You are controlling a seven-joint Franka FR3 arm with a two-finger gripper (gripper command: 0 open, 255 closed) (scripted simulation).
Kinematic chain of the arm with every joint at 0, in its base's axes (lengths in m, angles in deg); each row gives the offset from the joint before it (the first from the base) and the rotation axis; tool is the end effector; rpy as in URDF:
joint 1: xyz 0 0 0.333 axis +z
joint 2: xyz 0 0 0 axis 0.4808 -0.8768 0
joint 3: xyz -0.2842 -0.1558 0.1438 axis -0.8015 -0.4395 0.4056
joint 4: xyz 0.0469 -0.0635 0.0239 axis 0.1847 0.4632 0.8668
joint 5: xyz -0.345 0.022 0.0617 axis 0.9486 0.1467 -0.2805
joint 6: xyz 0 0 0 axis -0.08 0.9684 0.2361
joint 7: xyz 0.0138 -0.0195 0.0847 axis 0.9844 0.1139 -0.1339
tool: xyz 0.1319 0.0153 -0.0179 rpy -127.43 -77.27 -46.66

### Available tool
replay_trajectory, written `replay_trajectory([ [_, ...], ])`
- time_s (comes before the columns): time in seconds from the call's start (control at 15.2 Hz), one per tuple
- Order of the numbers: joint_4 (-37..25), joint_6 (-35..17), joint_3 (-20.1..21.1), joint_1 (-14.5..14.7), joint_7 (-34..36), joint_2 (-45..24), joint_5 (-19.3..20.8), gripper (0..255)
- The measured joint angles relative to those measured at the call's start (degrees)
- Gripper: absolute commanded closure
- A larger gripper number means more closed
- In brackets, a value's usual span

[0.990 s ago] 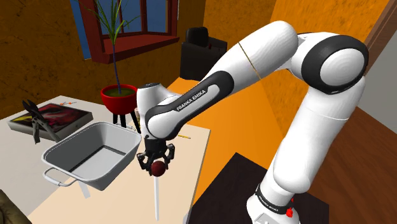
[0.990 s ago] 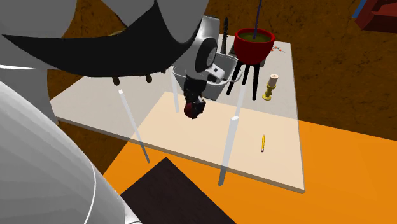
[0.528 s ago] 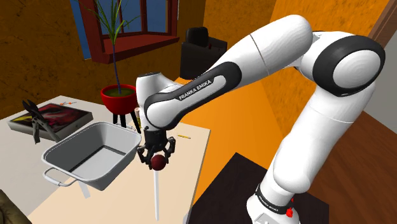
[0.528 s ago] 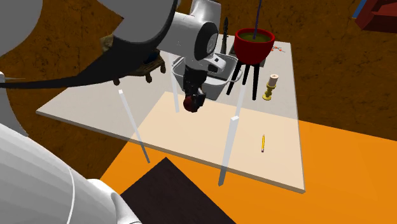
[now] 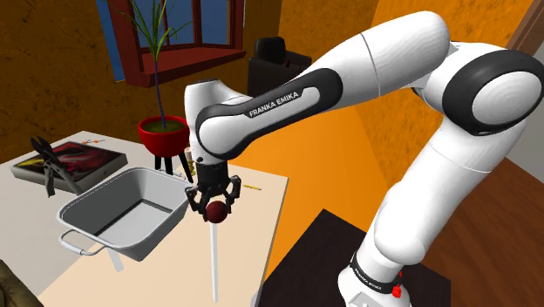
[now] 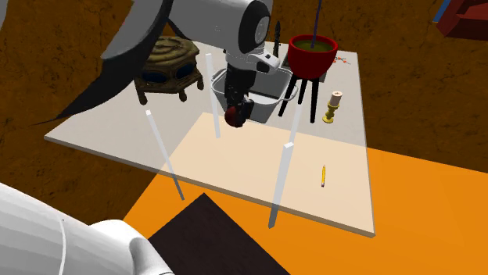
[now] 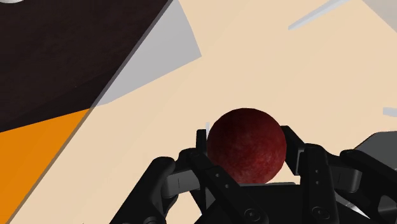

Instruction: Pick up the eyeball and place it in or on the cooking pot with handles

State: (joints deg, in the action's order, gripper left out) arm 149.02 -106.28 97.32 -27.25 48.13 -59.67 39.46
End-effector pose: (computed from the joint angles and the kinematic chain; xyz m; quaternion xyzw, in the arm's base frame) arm 0.3884 0.2225 0.4326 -0.9763 0.1972 0.0890 0.0078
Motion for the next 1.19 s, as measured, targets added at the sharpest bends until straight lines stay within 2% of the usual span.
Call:
replay_trajectory([
  [1.06, -8.2, 12.3, -1.1, -0.3, 0.2, 4.3, -0.7, 255],
  [1.19, -11.7, 12.8, -0.5, -0.3, 1.5, 1.3, 0.4, 255],
])
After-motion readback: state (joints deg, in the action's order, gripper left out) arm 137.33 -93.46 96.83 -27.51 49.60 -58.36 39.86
